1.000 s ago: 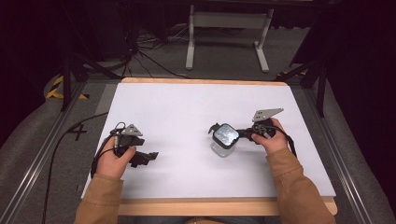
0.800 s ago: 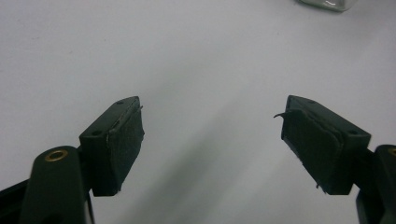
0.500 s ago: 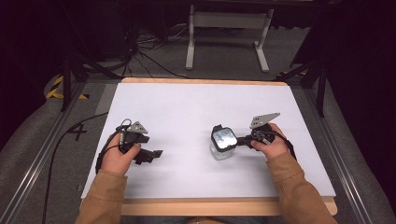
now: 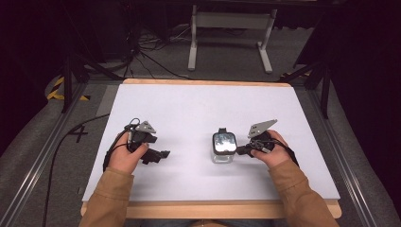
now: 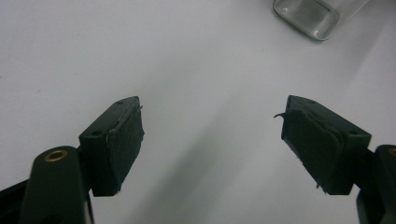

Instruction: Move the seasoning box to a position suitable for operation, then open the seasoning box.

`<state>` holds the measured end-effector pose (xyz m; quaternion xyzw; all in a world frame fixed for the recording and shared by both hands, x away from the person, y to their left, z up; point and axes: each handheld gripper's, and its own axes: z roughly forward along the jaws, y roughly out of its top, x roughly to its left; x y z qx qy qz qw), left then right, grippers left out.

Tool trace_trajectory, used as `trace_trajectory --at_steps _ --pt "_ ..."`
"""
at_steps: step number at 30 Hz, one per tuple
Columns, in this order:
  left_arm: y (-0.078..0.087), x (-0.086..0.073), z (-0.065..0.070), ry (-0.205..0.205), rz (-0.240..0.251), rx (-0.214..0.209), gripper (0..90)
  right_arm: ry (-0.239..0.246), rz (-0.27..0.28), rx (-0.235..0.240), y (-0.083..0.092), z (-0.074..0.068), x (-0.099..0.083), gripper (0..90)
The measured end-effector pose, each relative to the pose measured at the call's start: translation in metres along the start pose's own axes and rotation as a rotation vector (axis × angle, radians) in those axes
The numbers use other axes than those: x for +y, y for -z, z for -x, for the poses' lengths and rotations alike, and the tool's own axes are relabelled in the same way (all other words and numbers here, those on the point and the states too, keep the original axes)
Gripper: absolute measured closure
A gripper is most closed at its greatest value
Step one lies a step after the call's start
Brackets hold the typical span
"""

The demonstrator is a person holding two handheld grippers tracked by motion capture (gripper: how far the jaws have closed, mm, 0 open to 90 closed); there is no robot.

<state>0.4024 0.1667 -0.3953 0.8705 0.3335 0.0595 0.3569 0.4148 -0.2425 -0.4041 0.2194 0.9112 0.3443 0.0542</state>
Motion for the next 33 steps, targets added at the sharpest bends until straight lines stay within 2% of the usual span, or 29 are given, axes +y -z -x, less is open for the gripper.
trace_trajectory --at_steps 3,7,9,10,12,14,16,18,20,22,28,33 --pt "-0.001 0.001 0.0 0.001 -0.003 -0.004 21.3 0.001 -0.005 0.004 0.0 -0.002 0.0 90.0" --pt "-0.002 0.003 0.0 -0.007 0.004 -0.012 20.4 -0.02 0.014 -0.021 0.005 0.001 -0.001 90.0" --pt "-0.002 0.005 0.0 0.003 0.024 -0.032 20.0 -0.034 0.034 -0.052 0.015 0.004 -0.003 90.0" --pt "-0.002 0.007 0.002 0.023 0.048 -0.043 20.0 -0.041 0.046 -0.062 0.02 0.006 -0.005 90.0" --pt "-0.002 0.013 0.003 0.023 0.087 -0.052 19.8 -0.053 0.081 -0.088 0.034 0.009 -0.01 90.0" --pt "-0.003 0.02 0.007 0.016 0.114 -0.041 19.9 -0.074 0.11 -0.11 0.047 0.009 -0.014 90.0" --pt "-0.005 0.03 0.012 -0.021 0.121 -0.023 21.8 -0.09 0.138 -0.133 0.061 0.009 -0.019 90.0" --pt "-0.007 0.037 0.015 -0.036 0.137 -0.031 22.2 -0.097 0.152 -0.146 0.069 0.008 -0.023 89.9" --pt "-0.008 0.045 0.02 -0.038 0.159 -0.046 26.4 -0.108 0.162 -0.157 0.075 0.007 -0.026 89.8" --pt "-0.009 0.052 0.022 -0.036 0.167 -0.061 35.8 -0.108 0.167 -0.162 0.076 0.006 -0.028 89.8" --pt "-0.02 0.077 0.03 -0.058 0.162 -0.122 45.1 -0.124 0.151 -0.17 0.078 0.002 -0.036 89.3" --pt "-0.03 0.099 0.035 -0.091 0.182 -0.163 53.1 -0.127 0.141 -0.168 0.077 -0.002 -0.041 89.0"
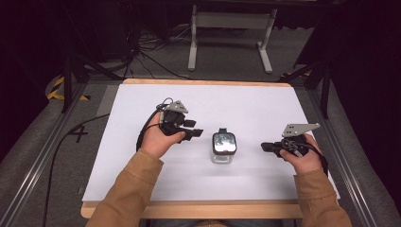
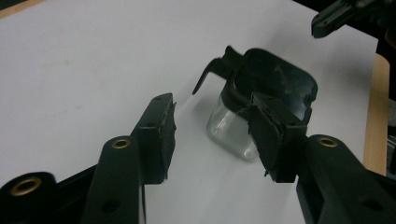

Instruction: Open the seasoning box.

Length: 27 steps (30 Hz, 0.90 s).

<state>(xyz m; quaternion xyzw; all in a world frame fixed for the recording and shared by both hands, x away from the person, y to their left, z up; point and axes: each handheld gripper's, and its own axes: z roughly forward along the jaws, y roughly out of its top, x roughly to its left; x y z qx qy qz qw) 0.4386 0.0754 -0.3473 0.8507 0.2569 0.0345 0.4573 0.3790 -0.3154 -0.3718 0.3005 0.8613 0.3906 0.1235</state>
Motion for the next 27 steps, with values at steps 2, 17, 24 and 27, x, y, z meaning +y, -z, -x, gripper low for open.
trace_trajectory --at_steps 2,17,24,27 --pt "-0.005 0.008 0.0 -0.007 0.007 -0.033 58.1 -0.002 -0.001 0.0 0.0 -0.001 -0.002 88.9" --pt "-0.042 0.038 -0.002 -0.017 0.041 -0.1 88.8 0.009 -0.006 0.015 0.0 -0.008 -0.006 88.1" --pt "-0.068 0.04 -0.003 -0.004 0.013 -0.128 88.1 0.015 -0.011 0.023 -0.003 -0.01 -0.007 87.0" --pt "-0.076 0.039 -0.002 0.002 0.001 -0.133 87.9 0.016 -0.015 0.028 -0.004 -0.011 -0.007 86.5"
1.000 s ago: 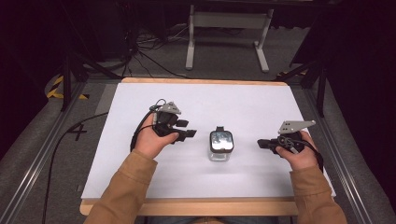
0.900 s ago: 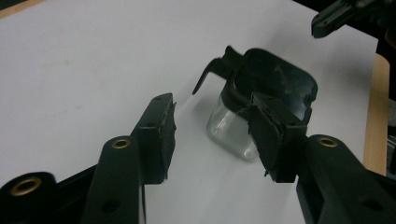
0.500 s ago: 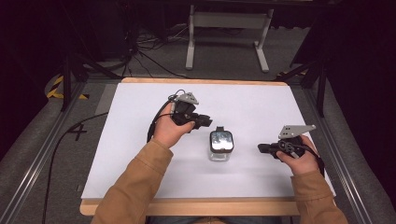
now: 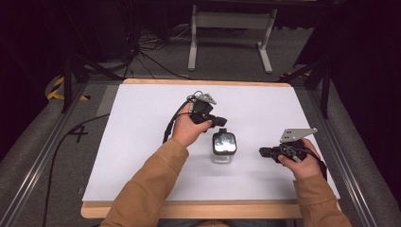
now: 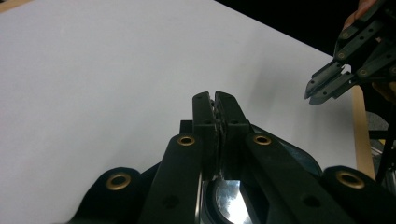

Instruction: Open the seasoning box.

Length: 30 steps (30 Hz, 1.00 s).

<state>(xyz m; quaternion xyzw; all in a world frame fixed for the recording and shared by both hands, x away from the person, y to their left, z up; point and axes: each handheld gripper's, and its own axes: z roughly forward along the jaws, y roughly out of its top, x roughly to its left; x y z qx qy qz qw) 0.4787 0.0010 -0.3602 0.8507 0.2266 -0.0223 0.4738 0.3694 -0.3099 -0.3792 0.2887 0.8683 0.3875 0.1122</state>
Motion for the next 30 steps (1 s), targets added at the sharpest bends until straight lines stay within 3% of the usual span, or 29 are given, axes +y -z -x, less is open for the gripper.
trace_trajectory --at_steps 8,17,30 --pt "-0.0048 -0.0033 -0.0052 0.012 -0.029 0.02 88.9 0.001 0.001 0.004 -0.0011 -0.0007 0.0003 85.8" --pt "-0.0073 -0.0055 -0.005 0.022 -0.04 0.002 89.2 0.004 -0.001 0.002 -0.0019 -0.0007 0.0003 85.5" --pt "-0.0071 -0.004 -0.0046 0.047 -0.058 0.011 89.8 0.018 -0.01 0.011 -0.0053 -0.0041 0.0021 85.3"
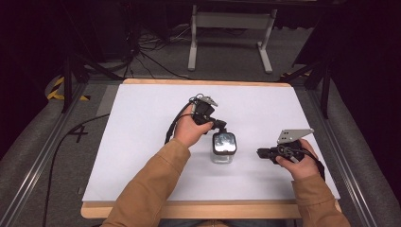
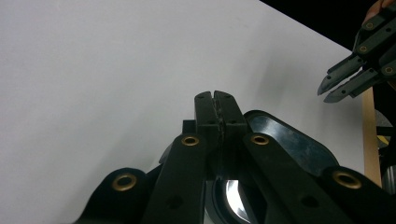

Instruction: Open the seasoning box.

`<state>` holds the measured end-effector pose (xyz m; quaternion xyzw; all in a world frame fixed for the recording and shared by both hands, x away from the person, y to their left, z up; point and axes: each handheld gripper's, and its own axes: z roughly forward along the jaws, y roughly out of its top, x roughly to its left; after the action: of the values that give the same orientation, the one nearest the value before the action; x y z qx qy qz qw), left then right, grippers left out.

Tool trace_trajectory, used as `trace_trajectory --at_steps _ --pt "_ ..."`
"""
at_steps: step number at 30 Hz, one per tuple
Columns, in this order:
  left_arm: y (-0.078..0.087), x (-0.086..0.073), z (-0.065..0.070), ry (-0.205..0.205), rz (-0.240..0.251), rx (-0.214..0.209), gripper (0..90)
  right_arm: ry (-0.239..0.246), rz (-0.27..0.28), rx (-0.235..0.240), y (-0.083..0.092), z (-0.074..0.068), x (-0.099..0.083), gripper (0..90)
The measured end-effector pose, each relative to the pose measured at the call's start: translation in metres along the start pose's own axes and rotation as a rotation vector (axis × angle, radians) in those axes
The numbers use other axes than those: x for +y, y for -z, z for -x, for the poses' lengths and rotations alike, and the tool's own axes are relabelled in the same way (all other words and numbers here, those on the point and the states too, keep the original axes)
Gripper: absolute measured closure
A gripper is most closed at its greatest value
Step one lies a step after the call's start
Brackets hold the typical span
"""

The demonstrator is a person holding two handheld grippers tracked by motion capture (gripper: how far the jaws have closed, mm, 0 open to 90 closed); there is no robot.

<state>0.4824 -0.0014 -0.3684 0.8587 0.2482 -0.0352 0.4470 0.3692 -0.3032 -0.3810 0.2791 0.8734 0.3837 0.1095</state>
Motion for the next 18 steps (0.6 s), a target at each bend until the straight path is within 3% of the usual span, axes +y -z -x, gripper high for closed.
trace_trajectory --at_steps 11,18 --pt "-0.001 0.0 -0.002 0.018 0.008 0.002 89.6 0.069 0.022 0.061 -0.016 -0.024 0.017 89.4" --pt "-0.002 -0.001 -0.002 0.025 0.007 -0.001 89.9 0.077 0.094 0.08 -0.028 -0.04 0.029 90.0"
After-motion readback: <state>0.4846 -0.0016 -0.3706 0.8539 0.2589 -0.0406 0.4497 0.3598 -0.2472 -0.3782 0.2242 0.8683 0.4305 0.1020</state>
